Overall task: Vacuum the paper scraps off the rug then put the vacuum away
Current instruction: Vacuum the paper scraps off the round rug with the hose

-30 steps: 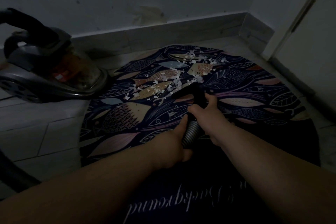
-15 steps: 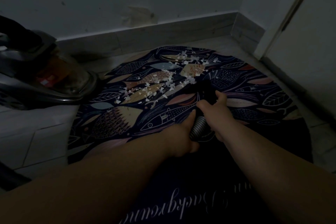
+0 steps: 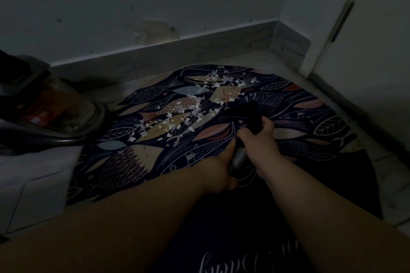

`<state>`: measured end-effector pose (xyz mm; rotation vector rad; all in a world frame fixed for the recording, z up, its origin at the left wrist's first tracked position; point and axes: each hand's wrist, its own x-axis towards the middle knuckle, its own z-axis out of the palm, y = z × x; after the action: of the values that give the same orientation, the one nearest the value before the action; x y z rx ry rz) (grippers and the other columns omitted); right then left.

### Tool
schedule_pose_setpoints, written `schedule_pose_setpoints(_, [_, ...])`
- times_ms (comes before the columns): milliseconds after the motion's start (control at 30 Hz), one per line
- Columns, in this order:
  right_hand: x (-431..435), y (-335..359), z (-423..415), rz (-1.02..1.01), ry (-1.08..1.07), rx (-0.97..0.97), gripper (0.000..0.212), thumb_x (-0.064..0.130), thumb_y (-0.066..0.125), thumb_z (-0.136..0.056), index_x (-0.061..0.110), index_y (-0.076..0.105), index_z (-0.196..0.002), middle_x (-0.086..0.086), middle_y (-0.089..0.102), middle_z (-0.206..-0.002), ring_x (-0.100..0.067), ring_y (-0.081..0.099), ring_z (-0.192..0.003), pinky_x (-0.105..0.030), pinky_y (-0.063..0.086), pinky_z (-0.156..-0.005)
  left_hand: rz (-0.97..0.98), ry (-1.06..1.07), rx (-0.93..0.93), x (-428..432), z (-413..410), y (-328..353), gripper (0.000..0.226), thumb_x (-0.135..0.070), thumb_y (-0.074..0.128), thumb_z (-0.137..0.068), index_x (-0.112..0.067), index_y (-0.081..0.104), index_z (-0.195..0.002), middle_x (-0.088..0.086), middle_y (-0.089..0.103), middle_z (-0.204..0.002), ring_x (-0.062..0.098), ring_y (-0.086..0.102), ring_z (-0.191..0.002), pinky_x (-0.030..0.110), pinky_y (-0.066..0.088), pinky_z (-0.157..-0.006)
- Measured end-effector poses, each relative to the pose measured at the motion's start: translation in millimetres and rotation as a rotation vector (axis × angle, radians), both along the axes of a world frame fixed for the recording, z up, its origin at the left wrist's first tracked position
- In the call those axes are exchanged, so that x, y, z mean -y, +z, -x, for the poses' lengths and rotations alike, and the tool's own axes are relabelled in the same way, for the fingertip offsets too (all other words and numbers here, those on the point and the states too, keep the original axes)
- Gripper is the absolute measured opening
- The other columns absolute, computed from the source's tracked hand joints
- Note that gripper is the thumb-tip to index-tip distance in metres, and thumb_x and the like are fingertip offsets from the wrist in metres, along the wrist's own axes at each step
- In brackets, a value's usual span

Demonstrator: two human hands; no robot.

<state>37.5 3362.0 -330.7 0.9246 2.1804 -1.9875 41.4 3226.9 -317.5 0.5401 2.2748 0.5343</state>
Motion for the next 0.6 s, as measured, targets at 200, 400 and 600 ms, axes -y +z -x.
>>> schedule_pose_setpoints(200, [-9.6, -6.1, 13.4, 0.036, 0.013, -0.004, 0.075, 0.030, 0.059, -0.094, 0.040, 0.010, -0.150, 0.000, 0.041, -0.117, -0.017, 0.051, -0.082, -0.036, 0.045, -0.078, 0.016, 0.007, 0.000, -10.0, 10.2, -4.2, 0.100, -0.032, 0.059, -0.090, -0.032, -0.025, -0.145, 0.019, 0.053, -0.130, 0.029, 0.056, -0.109, 0.023, 0.039, -0.081])
schedule_pose_setpoints(400, [-14.7, -9.6, 24.1, 0.002, 0.087, 0.002, 0.077, 0.031, 0.062, -0.092, 0.039, 0.011, -0.149, -0.001, 0.044, -0.114, -0.013, 0.052, -0.080, -0.030, 0.045, -0.068, -0.001, 0.080, -0.016, -13.4, 9.7, -9.1, 0.101, -0.033, 0.059, -0.089, -0.033, -0.024, -0.145, 0.018, 0.053, -0.130, 0.028, 0.056, -0.109, 0.020, 0.039, -0.082])
schedule_pose_setpoints(600, [-16.2, -11.7, 25.4, -0.019, 0.138, 0.007, 0.077, 0.032, 0.062, -0.091, 0.041, 0.011, -0.148, -0.003, 0.047, -0.118, -0.015, 0.053, -0.081, -0.028, 0.043, -0.063, -0.029, 0.130, 0.013, -14.4, 5.3, -8.1, 0.100, -0.033, 0.060, -0.089, -0.035, -0.024, -0.144, 0.016, 0.049, -0.136, 0.026, 0.056, -0.109, 0.021, 0.040, -0.081])
